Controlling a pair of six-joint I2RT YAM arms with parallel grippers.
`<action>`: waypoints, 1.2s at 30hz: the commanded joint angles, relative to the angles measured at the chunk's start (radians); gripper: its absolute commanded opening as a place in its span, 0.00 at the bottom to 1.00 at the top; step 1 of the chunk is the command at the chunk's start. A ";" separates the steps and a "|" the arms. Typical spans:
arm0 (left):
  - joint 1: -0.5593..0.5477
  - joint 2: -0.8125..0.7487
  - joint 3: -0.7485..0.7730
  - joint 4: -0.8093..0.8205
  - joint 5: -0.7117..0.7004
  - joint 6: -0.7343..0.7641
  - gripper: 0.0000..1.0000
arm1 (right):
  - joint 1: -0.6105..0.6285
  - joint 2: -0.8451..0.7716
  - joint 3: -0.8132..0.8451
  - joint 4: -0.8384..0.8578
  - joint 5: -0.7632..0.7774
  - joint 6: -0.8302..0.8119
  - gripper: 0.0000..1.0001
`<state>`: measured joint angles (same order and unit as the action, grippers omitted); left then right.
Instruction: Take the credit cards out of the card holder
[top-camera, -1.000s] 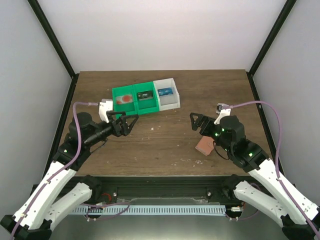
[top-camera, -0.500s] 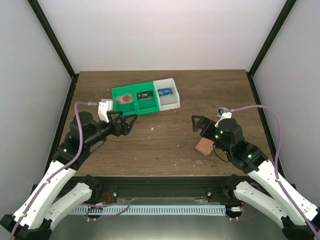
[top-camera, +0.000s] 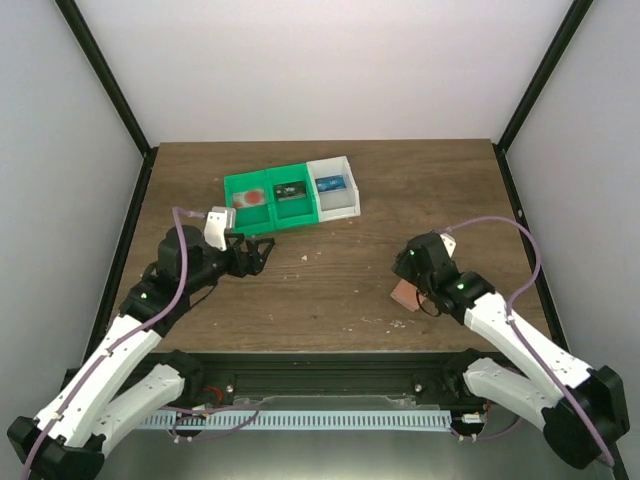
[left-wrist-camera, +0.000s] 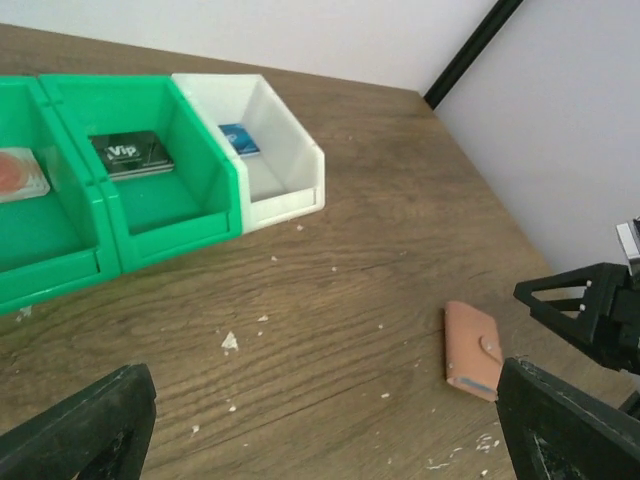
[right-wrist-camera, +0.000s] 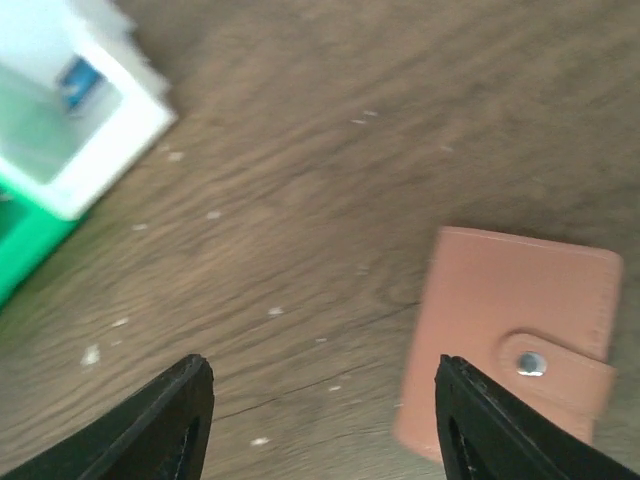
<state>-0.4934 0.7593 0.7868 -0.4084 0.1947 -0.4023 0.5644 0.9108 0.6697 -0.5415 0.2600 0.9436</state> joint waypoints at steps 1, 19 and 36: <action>0.004 -0.018 -0.041 0.003 -0.026 0.043 0.95 | -0.094 0.049 -0.067 0.015 0.008 0.047 0.62; 0.005 -0.062 -0.126 0.035 -0.057 0.075 0.95 | -0.364 0.194 -0.251 0.304 -0.244 0.021 0.63; 0.004 -0.098 -0.139 0.033 -0.082 0.069 0.95 | -0.295 0.330 -0.229 0.489 -0.595 -0.275 0.54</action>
<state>-0.4931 0.6659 0.6571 -0.3908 0.1268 -0.3386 0.2276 1.2053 0.4084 -0.0952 -0.2584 0.7540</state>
